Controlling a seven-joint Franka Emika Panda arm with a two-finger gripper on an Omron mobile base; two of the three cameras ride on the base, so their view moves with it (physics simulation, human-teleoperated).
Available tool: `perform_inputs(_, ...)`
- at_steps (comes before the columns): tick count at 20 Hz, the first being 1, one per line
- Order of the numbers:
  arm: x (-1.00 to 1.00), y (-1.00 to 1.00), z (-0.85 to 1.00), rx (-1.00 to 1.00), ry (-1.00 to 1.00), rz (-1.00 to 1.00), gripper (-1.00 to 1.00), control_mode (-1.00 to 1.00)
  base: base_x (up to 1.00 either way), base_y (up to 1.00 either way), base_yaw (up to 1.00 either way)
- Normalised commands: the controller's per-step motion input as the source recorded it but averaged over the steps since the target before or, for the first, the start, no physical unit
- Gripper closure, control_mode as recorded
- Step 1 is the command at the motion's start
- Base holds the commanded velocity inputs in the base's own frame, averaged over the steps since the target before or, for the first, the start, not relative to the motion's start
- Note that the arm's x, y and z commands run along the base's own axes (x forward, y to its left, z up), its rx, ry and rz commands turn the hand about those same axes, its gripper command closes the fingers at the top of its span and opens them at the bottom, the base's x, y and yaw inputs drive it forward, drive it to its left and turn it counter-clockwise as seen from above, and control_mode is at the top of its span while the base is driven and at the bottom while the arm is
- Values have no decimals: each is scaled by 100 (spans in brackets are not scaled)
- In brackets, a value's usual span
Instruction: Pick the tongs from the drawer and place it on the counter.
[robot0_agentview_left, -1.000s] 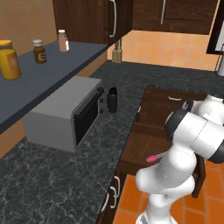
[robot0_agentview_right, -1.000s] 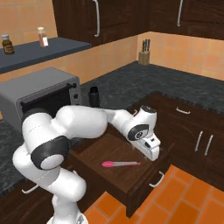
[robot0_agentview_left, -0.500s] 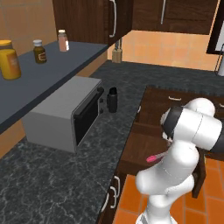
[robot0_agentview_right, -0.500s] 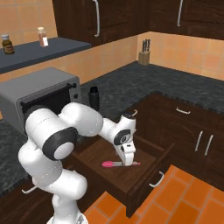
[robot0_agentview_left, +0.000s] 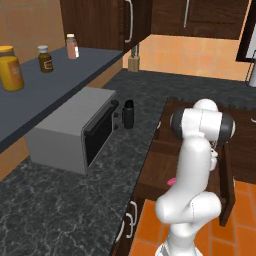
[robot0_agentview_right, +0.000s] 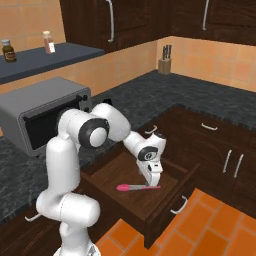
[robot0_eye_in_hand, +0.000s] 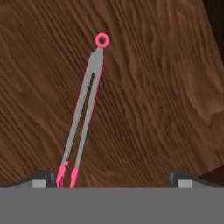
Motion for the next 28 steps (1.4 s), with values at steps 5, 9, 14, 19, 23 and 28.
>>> perform_inputs(5, 24, 3, -67, 0, 0, 0, -100, -100, 0, 0, 0)
perform_inputs(9, 6, 0, -56, 0, -3, 0, -100, -100, 0, 0, 0)
perform_inputs(14, 30, 3, -54, -2, 0, 0, -100, -100, 0, 0, 0)
perform_inputs(19, 16, 28, -63, -7, 0, 0, 100, -100, 0, 0, 0)
perform_inputs(23, 0, 27, -77, -10, 0, 0, 100, -100, 0, 0, 0)
perform_inputs(28, -20, 18, -48, -9, -10, -3, 100, -100, 0, 0, 0)
